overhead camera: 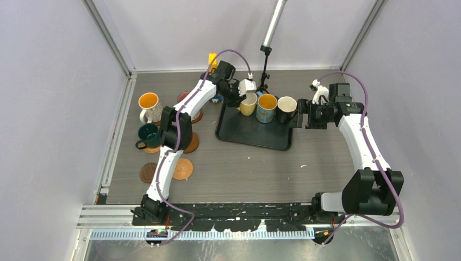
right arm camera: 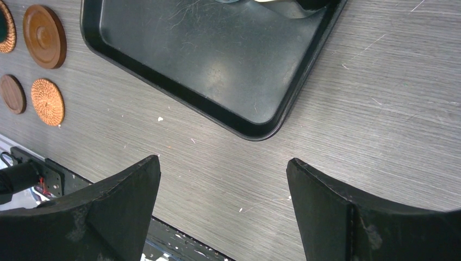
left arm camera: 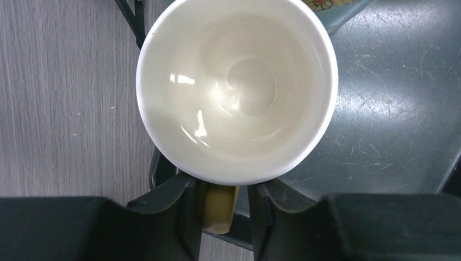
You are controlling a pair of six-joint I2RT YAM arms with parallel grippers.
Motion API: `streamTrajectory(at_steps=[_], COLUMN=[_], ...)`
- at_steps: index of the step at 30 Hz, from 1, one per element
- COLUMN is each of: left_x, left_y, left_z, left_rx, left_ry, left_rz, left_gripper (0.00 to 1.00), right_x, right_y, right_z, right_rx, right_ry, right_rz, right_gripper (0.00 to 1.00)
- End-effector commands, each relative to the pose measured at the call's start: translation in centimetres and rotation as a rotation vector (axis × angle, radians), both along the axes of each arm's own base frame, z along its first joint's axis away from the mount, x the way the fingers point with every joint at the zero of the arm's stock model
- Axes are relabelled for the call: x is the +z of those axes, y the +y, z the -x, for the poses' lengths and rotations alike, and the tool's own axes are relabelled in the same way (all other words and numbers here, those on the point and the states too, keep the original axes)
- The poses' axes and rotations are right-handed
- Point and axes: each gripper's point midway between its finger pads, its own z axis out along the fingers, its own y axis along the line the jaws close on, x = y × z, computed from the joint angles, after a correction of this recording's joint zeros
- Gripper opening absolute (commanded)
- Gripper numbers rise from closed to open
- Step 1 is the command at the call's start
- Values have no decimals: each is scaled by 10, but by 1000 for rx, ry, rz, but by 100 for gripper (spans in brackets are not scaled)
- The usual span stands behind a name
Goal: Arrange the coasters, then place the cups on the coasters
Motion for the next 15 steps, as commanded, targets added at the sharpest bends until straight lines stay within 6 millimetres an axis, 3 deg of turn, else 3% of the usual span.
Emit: streamTrajectory(at_steps=[1,8,11,12,15], left_x=[33,47,76,79,117], left_y=[-13,-9,-5,-3,7], left_z=[-7,5,8,11,24], left_rx=[40,71,114,129,152], left_ry=[-33,-27,-51,-43,-55], left_rz=[81,115,154,164,216], left_gripper=[30,8,0,0,0], right_x=[15,16,18,19,20], right_y=[-1,0,0,0,1], right_z=[-9,-10,-11,-12,-13], right_rx=[10,10,10,9,3], right_ry=[-59,-61,-65,-67,-70], right_rz=[13,10,10,10,1], right_gripper=[90,90,90,90,90])
